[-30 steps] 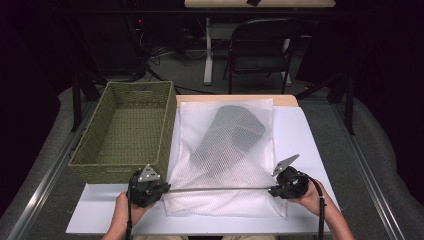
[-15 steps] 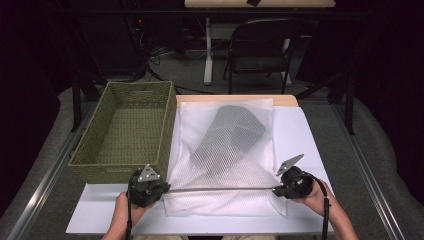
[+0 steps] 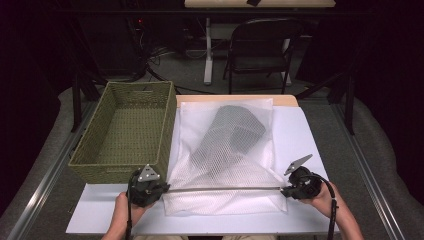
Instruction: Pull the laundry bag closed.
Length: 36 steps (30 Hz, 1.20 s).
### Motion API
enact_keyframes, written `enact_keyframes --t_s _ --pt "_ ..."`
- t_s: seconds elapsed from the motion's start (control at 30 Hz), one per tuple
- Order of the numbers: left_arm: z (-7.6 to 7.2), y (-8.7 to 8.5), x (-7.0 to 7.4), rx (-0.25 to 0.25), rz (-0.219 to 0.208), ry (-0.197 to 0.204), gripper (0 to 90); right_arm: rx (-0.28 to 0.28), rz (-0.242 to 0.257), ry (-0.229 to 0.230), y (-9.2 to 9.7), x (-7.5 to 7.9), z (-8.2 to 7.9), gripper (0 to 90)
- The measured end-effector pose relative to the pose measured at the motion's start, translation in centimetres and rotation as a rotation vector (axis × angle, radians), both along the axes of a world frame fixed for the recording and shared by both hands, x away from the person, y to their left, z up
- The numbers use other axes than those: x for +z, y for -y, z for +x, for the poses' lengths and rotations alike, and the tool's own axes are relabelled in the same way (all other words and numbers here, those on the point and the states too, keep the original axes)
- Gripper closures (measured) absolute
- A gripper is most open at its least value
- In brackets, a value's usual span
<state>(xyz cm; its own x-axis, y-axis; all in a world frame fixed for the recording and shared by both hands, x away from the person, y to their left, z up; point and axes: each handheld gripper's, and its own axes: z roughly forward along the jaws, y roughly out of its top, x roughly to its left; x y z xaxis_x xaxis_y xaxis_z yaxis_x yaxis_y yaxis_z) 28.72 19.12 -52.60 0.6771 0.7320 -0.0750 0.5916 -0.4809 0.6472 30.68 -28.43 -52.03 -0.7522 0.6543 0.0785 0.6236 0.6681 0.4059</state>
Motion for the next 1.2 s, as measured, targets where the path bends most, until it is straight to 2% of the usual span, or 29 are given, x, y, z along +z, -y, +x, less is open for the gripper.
enact_keyframes --t_s 0.27,0.33,0.4,0.53,0.67,0.77,0.93,1.2 --pt "0.0 0.2 -0.1 -0.015 0.003 0.002 87.0 -0.036 -0.025 0.003 0.1 -0.1 0.1 86.4" --pt "0.0 0.3 -0.1 -0.015 0.007 -0.006 87.0 -0.045 -0.046 0.005 0.0 -0.2 0.2 86.4" --pt "0.0 0.2 -0.2 -0.014 0.002 -0.007 86.9 -0.03 -0.049 -0.001 -0.1 -0.3 0.2 86.1" --pt "0.1 0.2 -0.3 -0.016 0.0 -0.023 86.5 -0.04 -0.029 -0.015 -0.2 -0.3 0.2 85.4" --pt "0.0 0.2 -0.2 -0.018 0.003 -0.015 86.0 -0.021 0.0 -0.031 -0.3 -0.2 0.1 82.9" --pt "0.0 0.2 -0.2 -0.016 0.004 -0.013 85.7 -0.002 -0.004 -0.037 -0.6 0.0 0.0 81.1" --pt "0.0 0.2 -0.3 -0.013 0.006 -0.018 85.4 0.014 0.022 -0.053 -0.8 0.2 -0.4 78.8" --pt "0.0 0.3 -0.2 -0.017 0.003 -0.018 82.5 0.037 0.045 -0.047 -1.6 0.3 -0.9 73.8"
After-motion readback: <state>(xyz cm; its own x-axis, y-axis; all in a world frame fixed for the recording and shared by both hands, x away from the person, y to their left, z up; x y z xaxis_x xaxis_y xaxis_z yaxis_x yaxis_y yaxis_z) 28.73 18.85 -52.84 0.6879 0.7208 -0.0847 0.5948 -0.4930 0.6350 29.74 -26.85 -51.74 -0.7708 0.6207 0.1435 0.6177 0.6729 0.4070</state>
